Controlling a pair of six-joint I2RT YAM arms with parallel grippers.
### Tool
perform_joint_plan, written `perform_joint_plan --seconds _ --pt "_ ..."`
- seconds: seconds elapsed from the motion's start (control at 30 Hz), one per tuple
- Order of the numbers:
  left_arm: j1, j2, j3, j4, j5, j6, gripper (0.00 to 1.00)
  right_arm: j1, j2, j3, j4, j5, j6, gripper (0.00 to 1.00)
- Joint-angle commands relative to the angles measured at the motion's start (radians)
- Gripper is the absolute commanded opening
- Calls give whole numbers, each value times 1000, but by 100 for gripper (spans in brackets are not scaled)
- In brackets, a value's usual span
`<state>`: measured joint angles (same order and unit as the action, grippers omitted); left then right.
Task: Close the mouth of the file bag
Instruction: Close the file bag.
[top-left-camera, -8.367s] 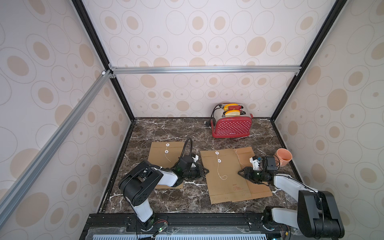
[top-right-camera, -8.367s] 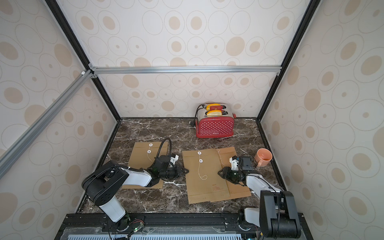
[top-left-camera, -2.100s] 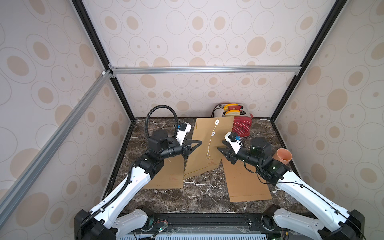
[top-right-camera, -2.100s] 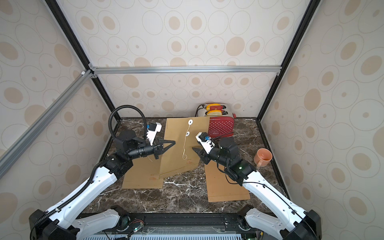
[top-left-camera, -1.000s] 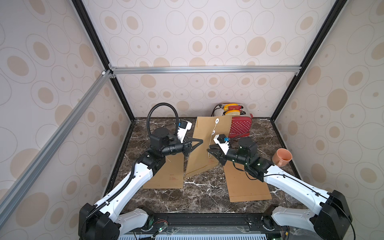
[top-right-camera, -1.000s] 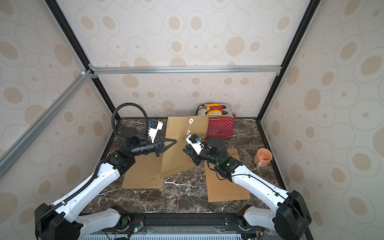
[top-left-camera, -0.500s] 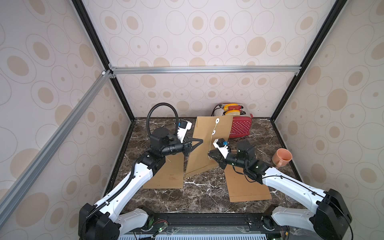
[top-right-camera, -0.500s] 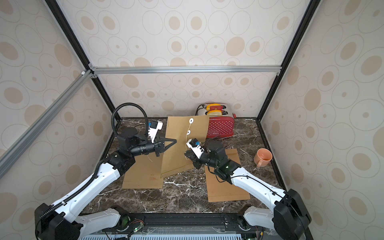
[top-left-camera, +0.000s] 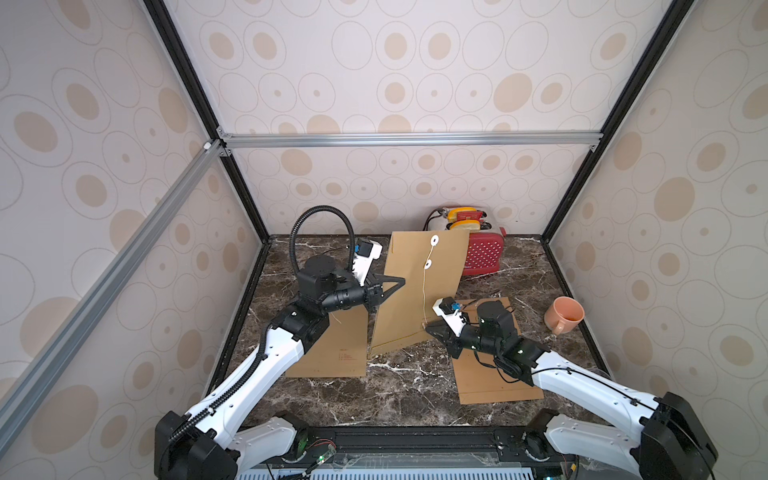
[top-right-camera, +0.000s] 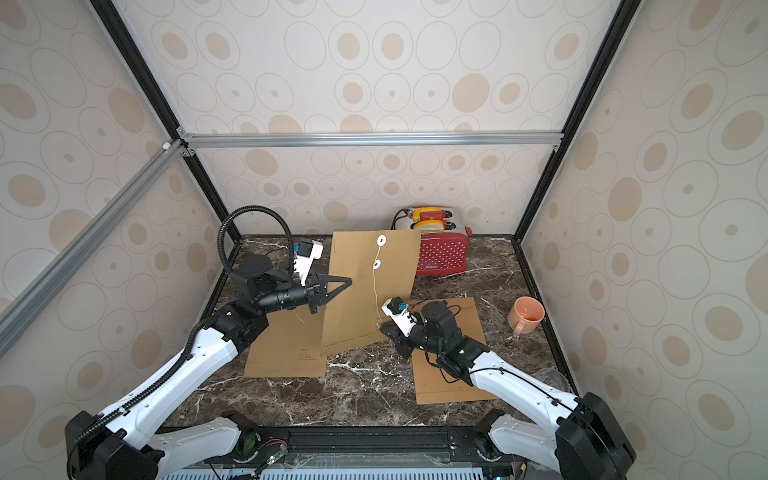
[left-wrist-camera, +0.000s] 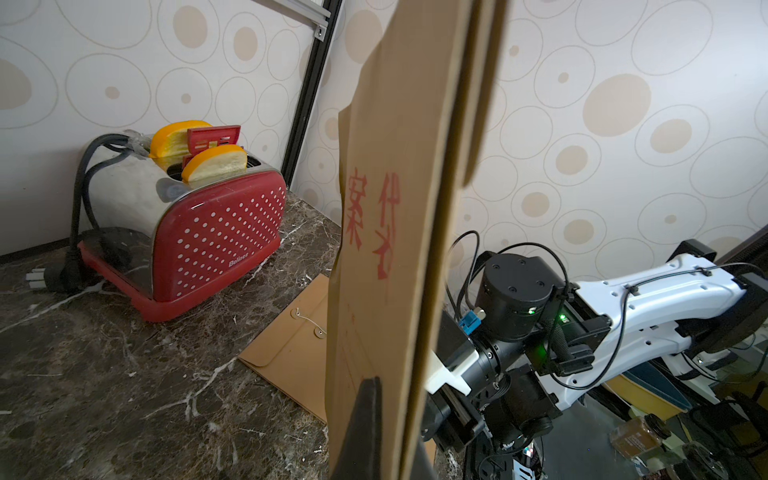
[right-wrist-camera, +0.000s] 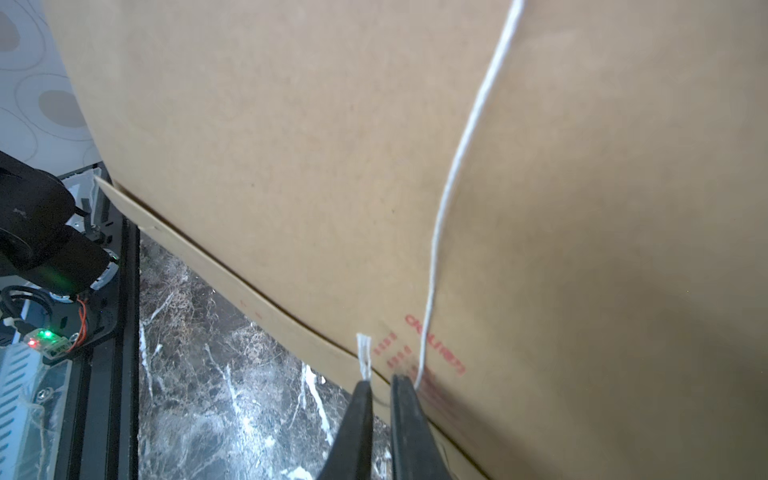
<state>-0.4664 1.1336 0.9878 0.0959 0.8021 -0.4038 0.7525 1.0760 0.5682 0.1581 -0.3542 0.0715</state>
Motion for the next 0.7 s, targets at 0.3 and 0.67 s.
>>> perform_joint_plan --seconds 0.3,0.67 --pt "5 -13 94 -3 -47 27 0 8 -146 -16 -118 158 -52 12" --pt "1 -3 166 54 -39 119 0 8 -184 87 -142 142 -135 33"
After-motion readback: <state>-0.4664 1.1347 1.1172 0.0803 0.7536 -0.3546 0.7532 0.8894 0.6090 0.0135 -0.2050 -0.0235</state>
